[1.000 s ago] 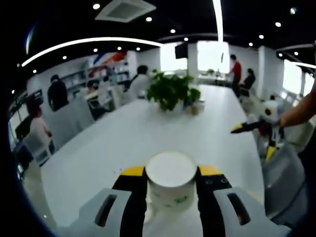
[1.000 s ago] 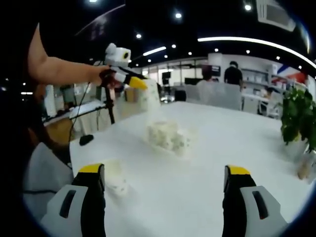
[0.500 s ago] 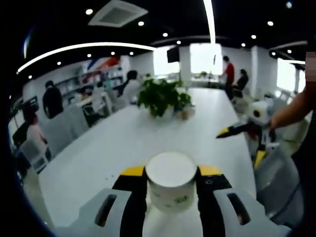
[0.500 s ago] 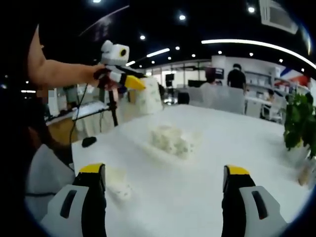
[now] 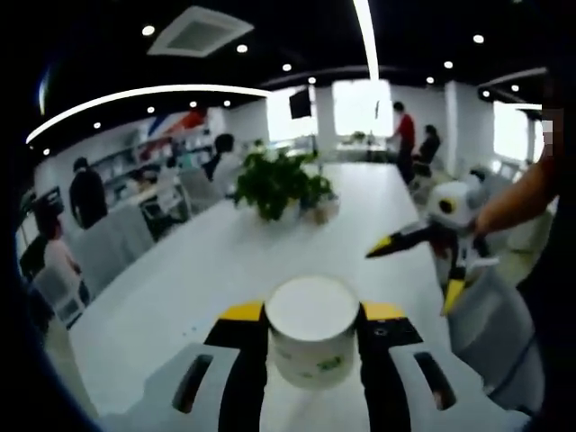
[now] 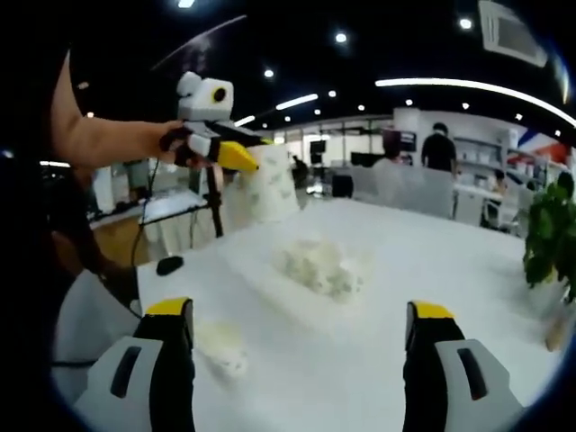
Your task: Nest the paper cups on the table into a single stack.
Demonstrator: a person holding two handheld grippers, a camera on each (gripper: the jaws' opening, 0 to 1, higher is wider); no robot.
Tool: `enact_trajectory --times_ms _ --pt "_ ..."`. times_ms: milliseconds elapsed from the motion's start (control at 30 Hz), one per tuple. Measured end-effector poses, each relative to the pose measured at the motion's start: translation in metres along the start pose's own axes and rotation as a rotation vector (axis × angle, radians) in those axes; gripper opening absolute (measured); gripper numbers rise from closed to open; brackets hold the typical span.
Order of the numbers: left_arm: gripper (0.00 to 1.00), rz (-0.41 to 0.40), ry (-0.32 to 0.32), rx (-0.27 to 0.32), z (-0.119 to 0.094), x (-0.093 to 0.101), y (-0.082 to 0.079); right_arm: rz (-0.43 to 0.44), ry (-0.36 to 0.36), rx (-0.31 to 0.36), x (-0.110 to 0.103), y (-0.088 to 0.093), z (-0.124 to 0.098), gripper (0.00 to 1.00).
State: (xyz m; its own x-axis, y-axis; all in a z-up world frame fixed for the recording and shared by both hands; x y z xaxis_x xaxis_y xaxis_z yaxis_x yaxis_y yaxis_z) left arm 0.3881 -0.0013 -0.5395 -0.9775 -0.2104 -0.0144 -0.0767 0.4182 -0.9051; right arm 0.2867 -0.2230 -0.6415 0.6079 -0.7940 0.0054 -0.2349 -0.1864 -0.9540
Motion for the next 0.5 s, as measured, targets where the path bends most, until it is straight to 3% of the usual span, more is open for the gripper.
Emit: enact_trajectory --times_ms 500 --pt "0.37 0.024 0.039 -0.003 -0.003 0.031 -0.010 -0.020 -0.035 0.036 -0.006 -0.019 0.006 0.92"
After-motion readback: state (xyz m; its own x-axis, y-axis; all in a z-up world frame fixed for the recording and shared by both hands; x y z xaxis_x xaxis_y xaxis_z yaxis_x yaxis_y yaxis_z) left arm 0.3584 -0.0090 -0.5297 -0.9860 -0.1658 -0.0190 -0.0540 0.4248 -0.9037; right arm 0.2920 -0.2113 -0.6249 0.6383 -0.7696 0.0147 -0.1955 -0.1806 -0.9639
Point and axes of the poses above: the point that each gripper's makers call its tool centre point, and the gripper's own axes: z roughly forward along the fingers, x roughly to its right, y roughly out of its underside, the point moved 8 cm from there along -z, roughly backward along the fingers, and after that the axes turned 7 degrees about y, right-handed, at the moved point
